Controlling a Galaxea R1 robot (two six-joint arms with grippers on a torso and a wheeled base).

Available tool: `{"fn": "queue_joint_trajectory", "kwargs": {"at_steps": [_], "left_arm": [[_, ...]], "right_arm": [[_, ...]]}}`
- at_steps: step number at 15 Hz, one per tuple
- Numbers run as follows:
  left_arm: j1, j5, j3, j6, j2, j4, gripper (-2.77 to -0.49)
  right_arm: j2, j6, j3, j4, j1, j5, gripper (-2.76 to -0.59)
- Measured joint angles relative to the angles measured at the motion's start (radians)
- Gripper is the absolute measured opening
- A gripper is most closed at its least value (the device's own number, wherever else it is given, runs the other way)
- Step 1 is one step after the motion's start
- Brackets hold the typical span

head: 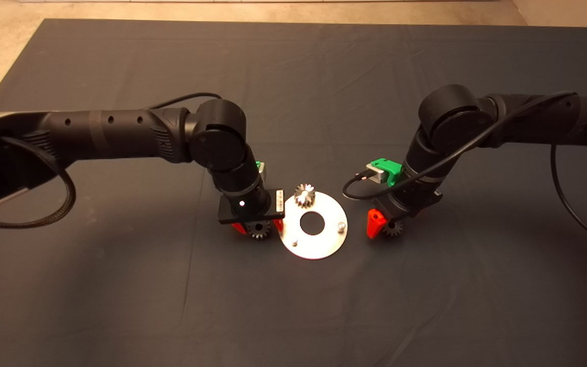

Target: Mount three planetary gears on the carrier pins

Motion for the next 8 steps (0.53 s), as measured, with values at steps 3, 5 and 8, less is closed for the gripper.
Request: {"fn": "queue_joint_trajectory", "kwargs": {"at_steps": [3,5,8], "left_arm": [[0.0,0.003,0.0,0.0,0.0,0.001,-1.61],[0.0,0.004,0.0,0.0,0.0,0.004,-1.75],[0.0,0.035,0.0,0.0,0.008,0.019,-1.75]], "right_arm": [[0.0,0.0,0.0,0.0,0.0,0.0,-0.62],[0.0,0.0,0.0,0.0,0.0,0.0,-0.62],[-0.002,0.0,0.001,0.0,0.0,0.0,-0.62]]}}
